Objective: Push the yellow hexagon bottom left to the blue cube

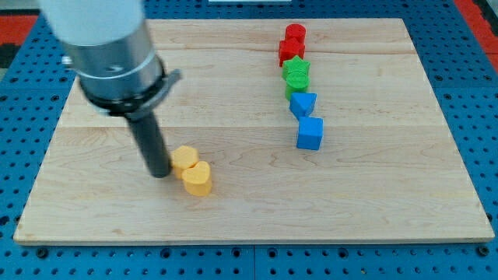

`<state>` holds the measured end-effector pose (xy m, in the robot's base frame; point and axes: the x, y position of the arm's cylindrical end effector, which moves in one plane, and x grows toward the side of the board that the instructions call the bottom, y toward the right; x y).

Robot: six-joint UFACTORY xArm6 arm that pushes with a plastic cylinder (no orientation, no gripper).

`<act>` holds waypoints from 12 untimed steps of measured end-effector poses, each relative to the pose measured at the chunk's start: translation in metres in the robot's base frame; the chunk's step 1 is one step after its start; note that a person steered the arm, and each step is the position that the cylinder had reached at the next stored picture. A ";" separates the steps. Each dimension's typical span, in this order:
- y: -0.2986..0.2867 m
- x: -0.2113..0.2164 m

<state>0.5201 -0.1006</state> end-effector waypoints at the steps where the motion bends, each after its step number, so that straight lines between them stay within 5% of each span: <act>1: 0.049 0.001; 2: 0.062 0.001; 4: -0.008 -0.032; 6: 0.067 -0.041; 12: 0.071 -0.019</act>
<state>0.5011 -0.0296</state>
